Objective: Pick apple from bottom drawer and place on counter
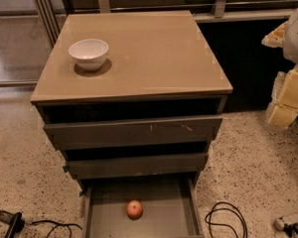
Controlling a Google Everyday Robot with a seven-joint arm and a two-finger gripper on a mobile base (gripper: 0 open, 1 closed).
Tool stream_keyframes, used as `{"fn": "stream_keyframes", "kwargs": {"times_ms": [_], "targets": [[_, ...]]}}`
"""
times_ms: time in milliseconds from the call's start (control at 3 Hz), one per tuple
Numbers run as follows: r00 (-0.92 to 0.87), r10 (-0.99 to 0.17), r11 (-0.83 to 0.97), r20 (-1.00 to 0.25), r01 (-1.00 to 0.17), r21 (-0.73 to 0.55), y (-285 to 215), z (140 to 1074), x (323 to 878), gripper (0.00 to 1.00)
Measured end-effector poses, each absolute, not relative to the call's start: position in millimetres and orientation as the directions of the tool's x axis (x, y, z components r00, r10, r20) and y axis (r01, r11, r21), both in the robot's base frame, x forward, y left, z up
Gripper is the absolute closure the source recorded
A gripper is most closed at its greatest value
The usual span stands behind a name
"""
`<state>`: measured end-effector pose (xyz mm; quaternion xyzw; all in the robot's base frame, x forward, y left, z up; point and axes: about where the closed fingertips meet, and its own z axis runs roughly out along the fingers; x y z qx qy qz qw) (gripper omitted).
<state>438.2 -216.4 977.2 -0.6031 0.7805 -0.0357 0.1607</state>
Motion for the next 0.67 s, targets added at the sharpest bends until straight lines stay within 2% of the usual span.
{"fn": "stream_keyframes", "kwargs": {"times_ms": [667], "targets": [[-0.226,-0.947,0.277,-0.227,-0.934,-0.227,-215.5,971.2,438.5,0.00]]}}
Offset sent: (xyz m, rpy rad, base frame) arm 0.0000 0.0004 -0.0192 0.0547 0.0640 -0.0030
